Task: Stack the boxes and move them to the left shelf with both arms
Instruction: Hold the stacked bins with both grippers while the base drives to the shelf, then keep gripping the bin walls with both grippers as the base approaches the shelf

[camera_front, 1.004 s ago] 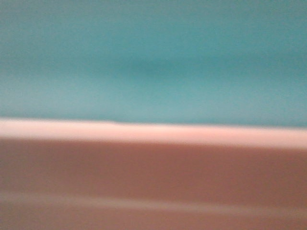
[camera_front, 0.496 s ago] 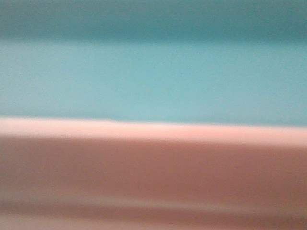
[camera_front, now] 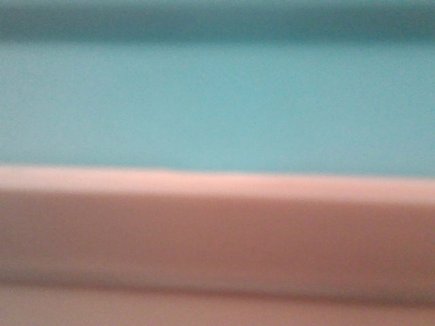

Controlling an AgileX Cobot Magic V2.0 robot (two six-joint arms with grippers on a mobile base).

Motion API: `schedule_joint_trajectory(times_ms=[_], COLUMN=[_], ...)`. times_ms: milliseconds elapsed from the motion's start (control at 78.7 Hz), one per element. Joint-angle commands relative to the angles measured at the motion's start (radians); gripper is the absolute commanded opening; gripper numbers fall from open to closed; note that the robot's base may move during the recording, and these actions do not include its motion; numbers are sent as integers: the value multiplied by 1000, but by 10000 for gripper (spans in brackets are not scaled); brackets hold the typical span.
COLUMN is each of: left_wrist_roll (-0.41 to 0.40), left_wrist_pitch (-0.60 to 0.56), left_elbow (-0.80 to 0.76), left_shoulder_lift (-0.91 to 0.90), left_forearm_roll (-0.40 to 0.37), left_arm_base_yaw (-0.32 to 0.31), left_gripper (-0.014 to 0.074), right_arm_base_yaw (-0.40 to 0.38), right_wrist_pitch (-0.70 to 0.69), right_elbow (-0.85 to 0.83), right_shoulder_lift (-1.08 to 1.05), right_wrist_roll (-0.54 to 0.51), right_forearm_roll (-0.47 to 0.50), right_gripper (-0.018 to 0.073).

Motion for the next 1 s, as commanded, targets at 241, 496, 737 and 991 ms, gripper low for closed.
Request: schedule_joint_trajectory(times_ms=[241, 496, 737, 991], left_wrist_roll=[1, 1, 1, 1], left_wrist_pitch=[48, 48, 48, 48], left_elbow=[-37, -37, -37, -37], left_shoulder_lift=[-28, -28, -28, -28], left_forearm_roll=[29, 29, 29, 29], left_arm_base_yaw=[-6, -6, -6, -6], left_gripper=[-4, -4, -4, -4], right_arm_base_yaw=[4, 4, 4, 4], right_wrist_pitch=[14, 14, 14, 14], right_elbow=[-39, -39, -39, -39], right_shoulder_lift=[-32, -32, -32, -32], right_wrist_roll=[-13, -13, -13, -13], right_forearm_roll=[-23, -24, -24, -24], right_gripper=[67, 67, 67, 67])
